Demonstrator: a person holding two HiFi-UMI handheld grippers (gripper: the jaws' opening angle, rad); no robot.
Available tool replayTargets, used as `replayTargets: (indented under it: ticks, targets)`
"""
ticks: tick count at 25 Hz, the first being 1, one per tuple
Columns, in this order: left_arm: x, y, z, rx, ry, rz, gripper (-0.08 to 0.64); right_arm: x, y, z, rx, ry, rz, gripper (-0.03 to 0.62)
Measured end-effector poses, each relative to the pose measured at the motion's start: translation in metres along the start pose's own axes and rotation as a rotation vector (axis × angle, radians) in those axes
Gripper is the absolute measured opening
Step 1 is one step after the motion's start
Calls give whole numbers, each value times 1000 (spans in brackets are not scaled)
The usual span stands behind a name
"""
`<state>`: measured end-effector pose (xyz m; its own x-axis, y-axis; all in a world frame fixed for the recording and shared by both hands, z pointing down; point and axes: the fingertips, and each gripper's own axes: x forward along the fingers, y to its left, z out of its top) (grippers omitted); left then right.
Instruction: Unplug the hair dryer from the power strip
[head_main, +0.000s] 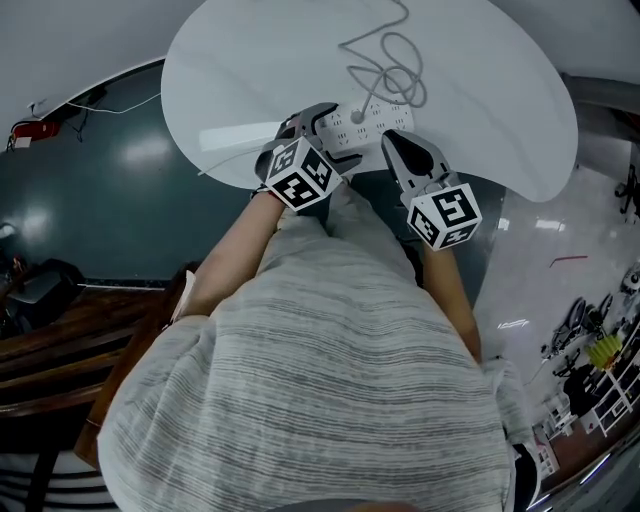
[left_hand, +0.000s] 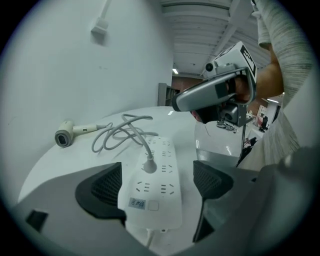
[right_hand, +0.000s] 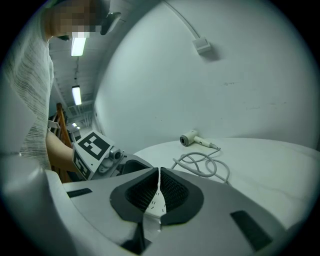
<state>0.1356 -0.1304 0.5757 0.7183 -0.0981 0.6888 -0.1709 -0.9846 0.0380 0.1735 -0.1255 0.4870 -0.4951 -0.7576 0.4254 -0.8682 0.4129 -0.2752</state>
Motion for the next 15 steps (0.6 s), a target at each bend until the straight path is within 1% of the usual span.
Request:
replayTargets:
  ticks: [4,11,15]
  targets:
    - [14,7,-5,23,48,0,439,0,-4,-2,-9,18,0,28]
    - [38,4,-21,81,154,-39,468,7,-10,-2,-43,46,-3,28]
    - [49,2,-30,83,211,-54,472,13,-7,-2,-70,72,21,28]
